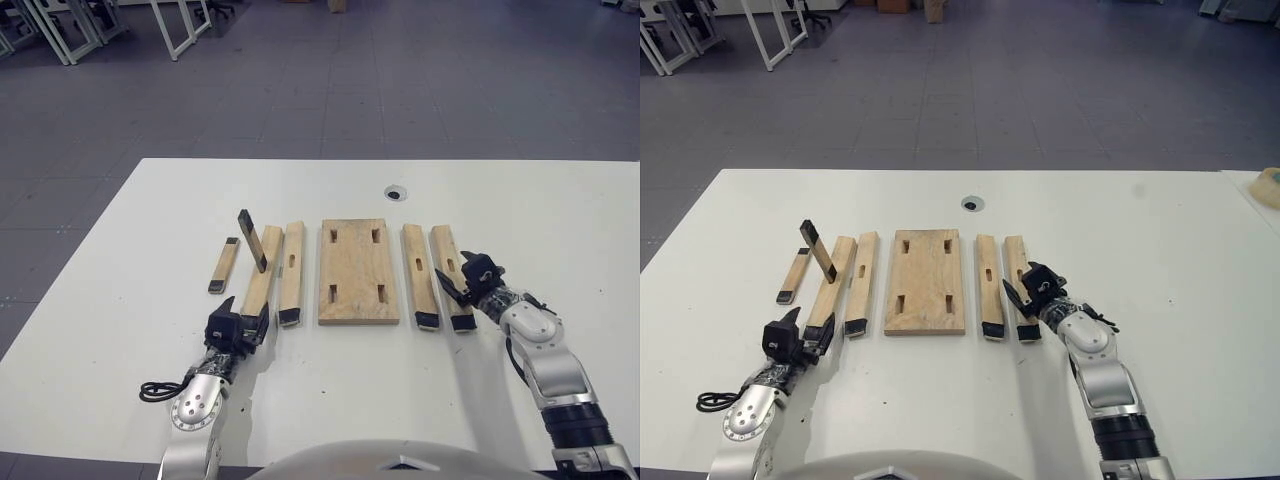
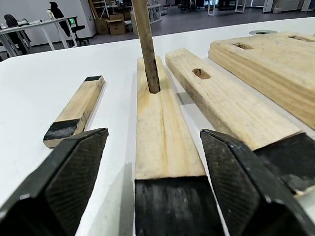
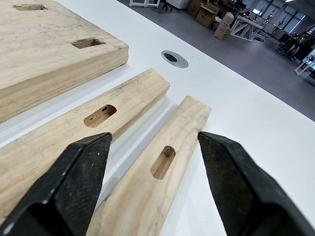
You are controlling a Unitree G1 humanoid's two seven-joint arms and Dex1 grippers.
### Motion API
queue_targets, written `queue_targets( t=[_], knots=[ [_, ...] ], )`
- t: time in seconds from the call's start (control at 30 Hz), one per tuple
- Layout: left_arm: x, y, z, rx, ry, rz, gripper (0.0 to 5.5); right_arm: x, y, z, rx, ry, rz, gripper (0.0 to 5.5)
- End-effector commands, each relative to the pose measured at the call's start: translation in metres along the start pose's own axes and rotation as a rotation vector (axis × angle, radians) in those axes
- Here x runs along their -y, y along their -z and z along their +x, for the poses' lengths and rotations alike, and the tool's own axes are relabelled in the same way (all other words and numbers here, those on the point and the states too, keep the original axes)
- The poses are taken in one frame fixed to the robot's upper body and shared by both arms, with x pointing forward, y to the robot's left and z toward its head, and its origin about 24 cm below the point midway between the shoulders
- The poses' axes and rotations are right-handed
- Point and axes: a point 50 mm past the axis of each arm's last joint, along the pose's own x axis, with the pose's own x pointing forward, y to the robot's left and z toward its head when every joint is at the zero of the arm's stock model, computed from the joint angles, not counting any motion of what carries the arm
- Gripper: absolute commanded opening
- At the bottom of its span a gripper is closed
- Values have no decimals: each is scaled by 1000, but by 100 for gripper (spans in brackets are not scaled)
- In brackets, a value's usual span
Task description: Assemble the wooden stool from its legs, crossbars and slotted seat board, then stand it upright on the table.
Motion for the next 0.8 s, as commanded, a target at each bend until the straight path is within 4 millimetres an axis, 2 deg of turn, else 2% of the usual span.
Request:
queue_targets(
  t=[0.03,0.2,0.27,0.47,0.53,0.57,0.67,0.73,0.8],
  knots=[
    [6,12,1,-88,21,-15,347,4,-3,1,5,-1,-29,321],
    [5,32,-1,-243,-15,-93,347,4,-6,2,24,-5,-34,321],
    [7,36,3,-301,-19,-149,318,5,-9,0,50,26,-9,321],
    [11,32,9,-455,6,-207,206,11,-28,-1,143,67,77,321],
    [5,24,14,-461,-15,-181,204,17,-39,2,187,83,116,321],
    [1,15,20,-434,-35,-186,204,19,-46,3,214,87,146,321],
    [-9,-35,49,-165,-95,-265,204,24,-71,5,293,71,261,321],
    [-4,-81,65,68,-29,-412,204,26,-80,8,303,22,360,321],
    [7,-120,72,217,134,-593,204,21,-84,14,297,-79,486,358]
  ],
)
